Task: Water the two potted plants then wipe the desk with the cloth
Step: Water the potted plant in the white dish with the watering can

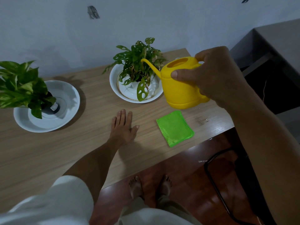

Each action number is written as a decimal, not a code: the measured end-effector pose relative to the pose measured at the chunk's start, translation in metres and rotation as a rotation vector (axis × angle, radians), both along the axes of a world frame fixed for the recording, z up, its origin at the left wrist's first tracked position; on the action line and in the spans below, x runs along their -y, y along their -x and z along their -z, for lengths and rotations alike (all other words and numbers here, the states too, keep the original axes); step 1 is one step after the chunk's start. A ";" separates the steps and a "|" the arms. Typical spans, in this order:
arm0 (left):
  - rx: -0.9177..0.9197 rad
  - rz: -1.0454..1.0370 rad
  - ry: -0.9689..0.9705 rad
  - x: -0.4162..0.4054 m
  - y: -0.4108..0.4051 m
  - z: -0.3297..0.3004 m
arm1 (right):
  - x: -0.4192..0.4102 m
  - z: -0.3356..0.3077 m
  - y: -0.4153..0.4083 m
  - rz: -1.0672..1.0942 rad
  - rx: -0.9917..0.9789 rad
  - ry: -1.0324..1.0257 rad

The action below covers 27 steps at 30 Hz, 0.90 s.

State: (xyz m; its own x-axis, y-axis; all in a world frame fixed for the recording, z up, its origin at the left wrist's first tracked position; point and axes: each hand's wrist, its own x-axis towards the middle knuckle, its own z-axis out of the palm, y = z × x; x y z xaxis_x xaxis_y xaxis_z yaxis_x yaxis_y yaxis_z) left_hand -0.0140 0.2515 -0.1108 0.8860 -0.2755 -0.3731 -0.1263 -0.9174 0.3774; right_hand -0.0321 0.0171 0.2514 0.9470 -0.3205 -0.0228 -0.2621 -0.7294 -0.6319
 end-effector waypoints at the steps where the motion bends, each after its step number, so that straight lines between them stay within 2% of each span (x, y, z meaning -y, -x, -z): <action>1: -0.002 0.000 0.001 0.000 0.000 0.000 | 0.003 -0.001 0.001 0.004 -0.003 0.002; 11: -0.004 0.008 -0.017 0.000 0.000 0.000 | 0.010 -0.001 -0.009 0.085 0.101 0.052; 19: -0.001 0.003 -0.012 0.000 0.000 0.000 | -0.005 -0.001 -0.019 0.031 0.132 0.058; 27: 0.010 -0.004 0.003 0.000 0.000 0.000 | -0.012 -0.007 -0.010 -0.036 0.076 0.107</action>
State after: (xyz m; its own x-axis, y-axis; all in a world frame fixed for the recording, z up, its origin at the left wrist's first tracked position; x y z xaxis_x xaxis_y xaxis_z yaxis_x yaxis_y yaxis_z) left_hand -0.0142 0.2512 -0.1105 0.8905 -0.2736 -0.3636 -0.1267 -0.9165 0.3794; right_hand -0.0219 0.0293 0.2587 0.9555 -0.2834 0.0823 -0.1889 -0.8018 -0.5670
